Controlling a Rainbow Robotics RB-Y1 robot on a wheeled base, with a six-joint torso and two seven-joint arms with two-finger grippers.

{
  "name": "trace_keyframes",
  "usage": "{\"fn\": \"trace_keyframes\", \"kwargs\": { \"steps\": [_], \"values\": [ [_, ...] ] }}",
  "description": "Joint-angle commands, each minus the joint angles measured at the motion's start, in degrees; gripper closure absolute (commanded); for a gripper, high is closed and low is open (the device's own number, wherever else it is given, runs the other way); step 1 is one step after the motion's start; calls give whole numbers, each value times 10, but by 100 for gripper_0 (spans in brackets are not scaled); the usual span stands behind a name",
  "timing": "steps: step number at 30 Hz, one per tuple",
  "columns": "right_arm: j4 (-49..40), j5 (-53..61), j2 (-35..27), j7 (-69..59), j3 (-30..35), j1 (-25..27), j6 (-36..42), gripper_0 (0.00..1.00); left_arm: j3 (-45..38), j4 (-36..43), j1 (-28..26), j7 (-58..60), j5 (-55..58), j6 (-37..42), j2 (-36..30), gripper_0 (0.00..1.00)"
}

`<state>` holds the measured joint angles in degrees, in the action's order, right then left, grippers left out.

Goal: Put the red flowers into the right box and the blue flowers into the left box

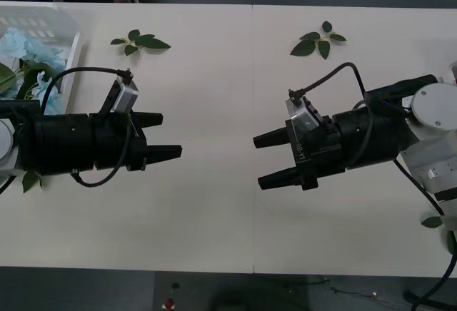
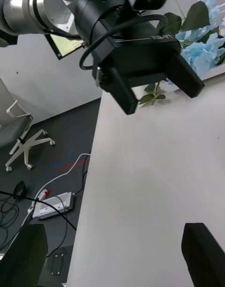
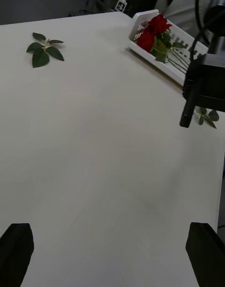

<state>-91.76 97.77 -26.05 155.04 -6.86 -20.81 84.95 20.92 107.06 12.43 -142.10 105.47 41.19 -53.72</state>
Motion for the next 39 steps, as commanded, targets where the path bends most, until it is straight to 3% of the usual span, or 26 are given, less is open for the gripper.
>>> {"fn": "trace_keyframes", "kwargs": {
  "steps": [1,11,18,25,29,39],
  "values": [
    [-15,1,10,0,4,-14,-3,16,1,54,15,-59,37,-33,-50,5],
    [-15,-1,16,0,4,-14,-5,16,23,64,4,-129,128,-36,-76,5],
    [-15,-3,15,0,4,-13,-3,16,11,32,-30,-129,119,-25,-7,5],
    [-15,-6,16,0,4,-14,-2,11,-103,2,-57,-129,25,123,80,5],
    [-15,-11,16,0,4,-14,0,10,-132,1,-67,-129,-3,163,120,5],
    [-15,-12,16,0,4,-14,-2,7,-157,0,-80,-129,-48,190,179,5]
  ]
}}
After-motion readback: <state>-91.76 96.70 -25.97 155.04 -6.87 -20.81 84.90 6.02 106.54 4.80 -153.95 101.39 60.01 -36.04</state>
